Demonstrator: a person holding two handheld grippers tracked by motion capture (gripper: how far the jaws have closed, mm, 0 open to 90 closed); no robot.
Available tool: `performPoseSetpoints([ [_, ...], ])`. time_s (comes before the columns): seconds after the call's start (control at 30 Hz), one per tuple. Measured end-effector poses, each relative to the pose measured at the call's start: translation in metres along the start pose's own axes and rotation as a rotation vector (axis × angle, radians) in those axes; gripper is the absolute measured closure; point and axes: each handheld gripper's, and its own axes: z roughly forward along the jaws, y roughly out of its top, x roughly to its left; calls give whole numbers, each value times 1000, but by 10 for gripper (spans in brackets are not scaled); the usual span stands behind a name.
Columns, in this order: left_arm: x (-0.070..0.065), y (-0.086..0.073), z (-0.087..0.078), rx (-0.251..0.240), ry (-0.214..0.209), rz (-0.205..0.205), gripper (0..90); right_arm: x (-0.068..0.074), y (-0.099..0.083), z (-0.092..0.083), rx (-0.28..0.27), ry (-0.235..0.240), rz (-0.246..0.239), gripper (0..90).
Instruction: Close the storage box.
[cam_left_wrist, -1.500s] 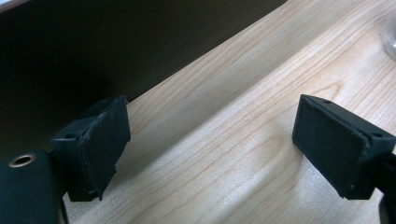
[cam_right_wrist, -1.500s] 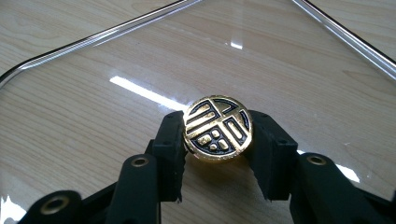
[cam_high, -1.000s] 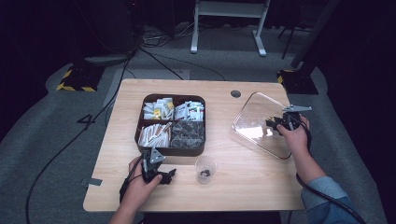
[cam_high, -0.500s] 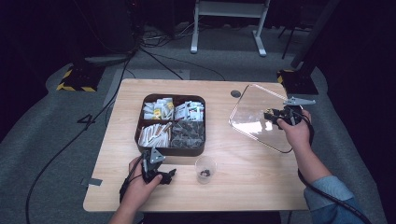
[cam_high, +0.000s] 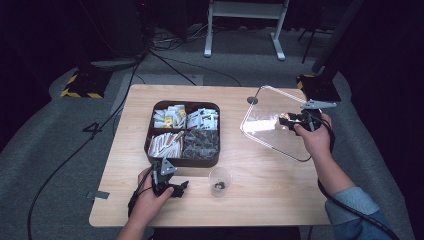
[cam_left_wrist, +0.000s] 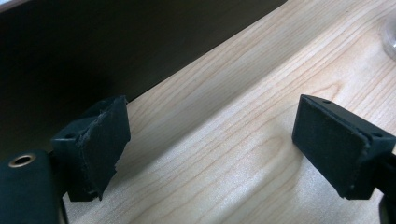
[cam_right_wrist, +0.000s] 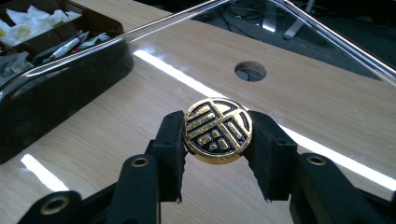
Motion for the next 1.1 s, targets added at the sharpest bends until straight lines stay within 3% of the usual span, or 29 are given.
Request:
performPoseSetpoints([
  [0.2, -3, -1, -1, 2, 10, -10, 125, 17, 17, 6, -8, 24, -20, 591],
  [0.53, -5, -2, -2, 0, 18, -3, 125, 53, 50, 28, 5, 119, -63, 590],
  [0.67, -5, -2, -2, -2, 10, -13, 123, 67, 62, 37, 9, 143, -59, 591],
  [1.1, -5, -2, -2, 2, 2, 0, 118, 100, 84, 68, 32, 212, -87, 590],
])
